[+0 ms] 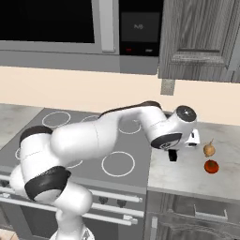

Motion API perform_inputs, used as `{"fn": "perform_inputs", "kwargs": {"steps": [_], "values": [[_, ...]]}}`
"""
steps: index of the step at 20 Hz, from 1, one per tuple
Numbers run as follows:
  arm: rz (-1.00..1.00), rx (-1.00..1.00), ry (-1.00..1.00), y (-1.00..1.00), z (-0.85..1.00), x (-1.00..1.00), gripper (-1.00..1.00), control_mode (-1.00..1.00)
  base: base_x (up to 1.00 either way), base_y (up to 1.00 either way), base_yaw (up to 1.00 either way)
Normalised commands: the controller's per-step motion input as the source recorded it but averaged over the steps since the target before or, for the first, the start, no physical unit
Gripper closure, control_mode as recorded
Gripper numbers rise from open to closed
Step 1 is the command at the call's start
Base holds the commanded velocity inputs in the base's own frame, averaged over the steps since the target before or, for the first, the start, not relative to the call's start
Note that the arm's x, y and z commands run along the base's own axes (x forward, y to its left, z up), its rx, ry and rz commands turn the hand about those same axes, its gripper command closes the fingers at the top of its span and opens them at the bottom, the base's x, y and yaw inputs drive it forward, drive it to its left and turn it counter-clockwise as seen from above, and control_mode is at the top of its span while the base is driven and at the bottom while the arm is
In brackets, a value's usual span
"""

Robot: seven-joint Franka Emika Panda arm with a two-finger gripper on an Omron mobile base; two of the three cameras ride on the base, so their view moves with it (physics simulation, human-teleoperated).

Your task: Place the pan on the front left burner on the stove. Then place the tomato and the onion in the pan and turn on the front left burner.

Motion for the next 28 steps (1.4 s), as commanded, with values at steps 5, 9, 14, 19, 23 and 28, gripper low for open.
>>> {"fn": "perform_inputs", "kwargs": {"steps": [5,9,14,19,23,28], "values": [[0.00,-0.05,0.00,0.84,0.26,-0.08,1.00,-1.00,0.00,0.00,0.00],[0.00,-0.07,0.00,0.91,0.24,-0.02,1.00,-1.00,0.00,0.00,0.00],[0.00,-0.08,0.00,0.95,0.24,0.00,1.00,-1.00,0.00,0.00,0.00],[0.00,-0.04,0.00,0.83,0.06,0.00,1.00,-1.00,0.00,0.00,0.00],[0.05,-0.01,0.03,0.74,0.05,0.00,1.00,-1.00,0.00,0.00,0.00],[0.11,0.00,0.04,0.57,0.20,0.00,1.00,-1.00,0.00,0.00,0.00]]}}
